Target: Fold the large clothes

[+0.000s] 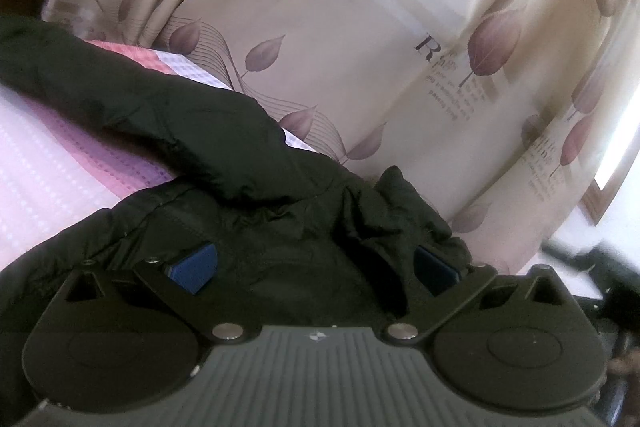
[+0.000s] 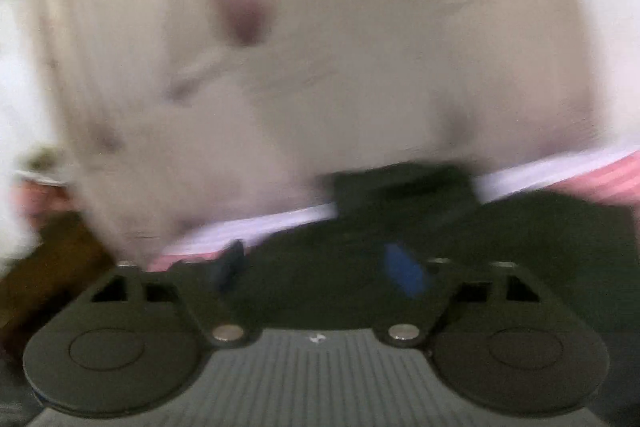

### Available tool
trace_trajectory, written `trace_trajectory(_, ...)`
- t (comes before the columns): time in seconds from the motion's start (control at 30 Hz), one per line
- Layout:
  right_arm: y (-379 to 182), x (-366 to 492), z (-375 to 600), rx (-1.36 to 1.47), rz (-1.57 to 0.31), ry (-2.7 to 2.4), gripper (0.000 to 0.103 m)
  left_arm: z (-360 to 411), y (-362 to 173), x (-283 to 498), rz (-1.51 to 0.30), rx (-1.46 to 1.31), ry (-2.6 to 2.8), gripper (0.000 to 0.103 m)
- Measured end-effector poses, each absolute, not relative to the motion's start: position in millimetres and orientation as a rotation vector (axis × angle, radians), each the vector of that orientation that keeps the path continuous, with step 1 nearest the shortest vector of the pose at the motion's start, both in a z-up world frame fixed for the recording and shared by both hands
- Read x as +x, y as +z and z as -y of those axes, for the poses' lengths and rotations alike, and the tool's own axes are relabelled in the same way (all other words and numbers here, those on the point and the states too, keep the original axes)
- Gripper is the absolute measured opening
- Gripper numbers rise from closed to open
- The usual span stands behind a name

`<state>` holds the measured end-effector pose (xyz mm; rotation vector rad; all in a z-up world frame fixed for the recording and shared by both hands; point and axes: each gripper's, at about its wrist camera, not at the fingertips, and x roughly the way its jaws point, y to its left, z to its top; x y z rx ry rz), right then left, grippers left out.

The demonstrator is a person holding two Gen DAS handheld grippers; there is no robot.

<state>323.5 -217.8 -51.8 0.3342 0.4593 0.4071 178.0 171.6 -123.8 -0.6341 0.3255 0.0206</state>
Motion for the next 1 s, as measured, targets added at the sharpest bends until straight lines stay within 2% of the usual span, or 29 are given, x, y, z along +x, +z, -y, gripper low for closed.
trace_trajectory(0.03, -54.4, 334.3, 233.7, 0.316, -0.485, 0.310, 0.019, -171.4, -123.6, 178.2, -0.327, -0.632, 0.022, 0.103)
trace_trajectory(0.13, -75.1, 368.5, 285.3, 0.340, -0.564, 0.123, 0.013, -171.1, -123.3, 179.1, -0.333, -0.626, 0.024, 0.103)
trace_trajectory(0.23, -103.6, 387.0, 303.4, 0.384, -0.634, 0.114, 0.012, -170.4, -123.2, 179.6, -0.338, -0.619, 0.027, 0.103)
trace_trajectory(0.4, -138.0, 388.7, 274.2, 0.212, -0.652, 0.078, 0.011, -169.5, -122.8, 180.3, -0.349, -0.605, 0.033, 0.103)
trace_trajectory(0.57, -126.5, 388.9, 260.7, 0.097, -0.680, 0.049, 0.012, -169.6, -122.8, 180.2, -0.351, -0.604, 0.034, 0.103)
trace_trajectory(0.73, -85.5, 352.7, 242.2, 0.095, -0.549, 0.112, 0.015, -169.3, -122.3, 181.0, -0.352, -0.604, 0.034, 0.103)
trace_trajectory(1.0, -128.1, 351.3, 170.0, -0.177, -0.640, 0.196, 0.014, -186.7, -115.0, 172.7, -0.375, -0.661, -0.028, 0.103)
